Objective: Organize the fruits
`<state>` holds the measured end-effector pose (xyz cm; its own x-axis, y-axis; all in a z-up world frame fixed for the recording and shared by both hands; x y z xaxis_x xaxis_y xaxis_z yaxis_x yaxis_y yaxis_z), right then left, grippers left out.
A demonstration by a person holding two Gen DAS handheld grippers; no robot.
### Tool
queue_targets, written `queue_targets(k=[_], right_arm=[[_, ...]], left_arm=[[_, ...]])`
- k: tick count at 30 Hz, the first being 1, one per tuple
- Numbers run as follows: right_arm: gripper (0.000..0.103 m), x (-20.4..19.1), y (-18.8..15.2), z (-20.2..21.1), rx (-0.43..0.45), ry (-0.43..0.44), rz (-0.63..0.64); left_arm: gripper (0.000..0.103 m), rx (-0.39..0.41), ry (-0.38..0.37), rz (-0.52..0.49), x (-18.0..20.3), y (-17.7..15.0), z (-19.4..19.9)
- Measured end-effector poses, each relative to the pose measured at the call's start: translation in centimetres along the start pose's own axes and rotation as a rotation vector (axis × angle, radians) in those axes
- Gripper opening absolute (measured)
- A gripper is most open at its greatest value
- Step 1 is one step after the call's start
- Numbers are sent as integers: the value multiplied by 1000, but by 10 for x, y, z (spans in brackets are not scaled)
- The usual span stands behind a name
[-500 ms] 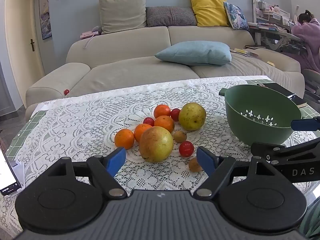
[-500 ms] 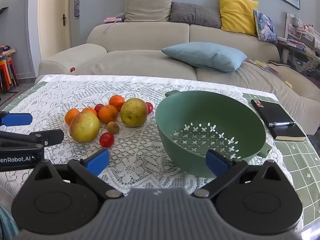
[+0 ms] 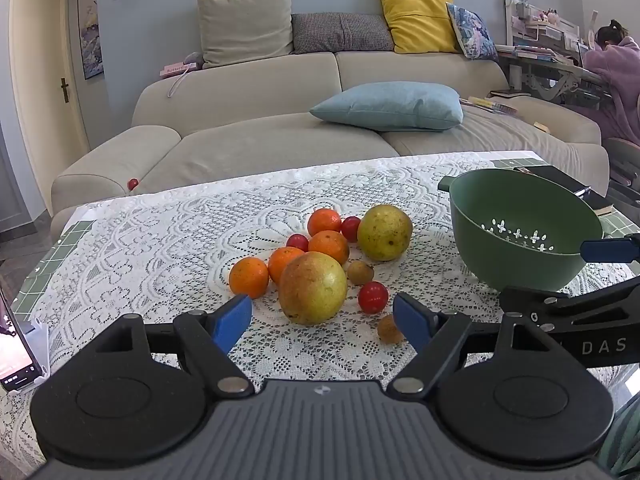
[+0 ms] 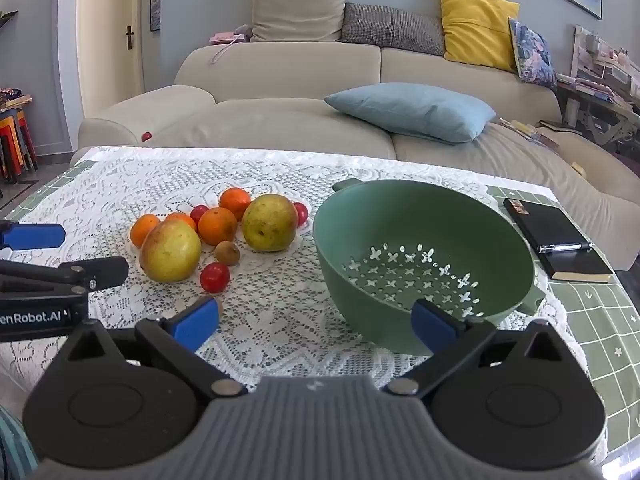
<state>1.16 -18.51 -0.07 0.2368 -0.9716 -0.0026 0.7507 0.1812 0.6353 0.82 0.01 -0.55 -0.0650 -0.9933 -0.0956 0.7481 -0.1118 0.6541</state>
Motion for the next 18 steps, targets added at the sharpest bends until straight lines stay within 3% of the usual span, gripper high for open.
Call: queue_targets(k=[18], right_arm=[[99, -1, -2, -3, -1, 3, 5]], left_arm=[[94, 0, -2, -1, 0, 0, 0]])
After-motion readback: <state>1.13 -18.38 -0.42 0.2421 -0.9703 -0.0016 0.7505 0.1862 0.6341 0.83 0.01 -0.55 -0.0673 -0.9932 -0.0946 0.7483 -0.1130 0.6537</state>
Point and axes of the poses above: each gripper's, at about its wrist camera, not at the fingertips, and z roughly against the way its jaws point, x to its right, y to its top, the point moved 1 cm from there along -z, roughly the way its jaws point, and after that the axes turned 15 degrees about -x, right-handed, at the moved point
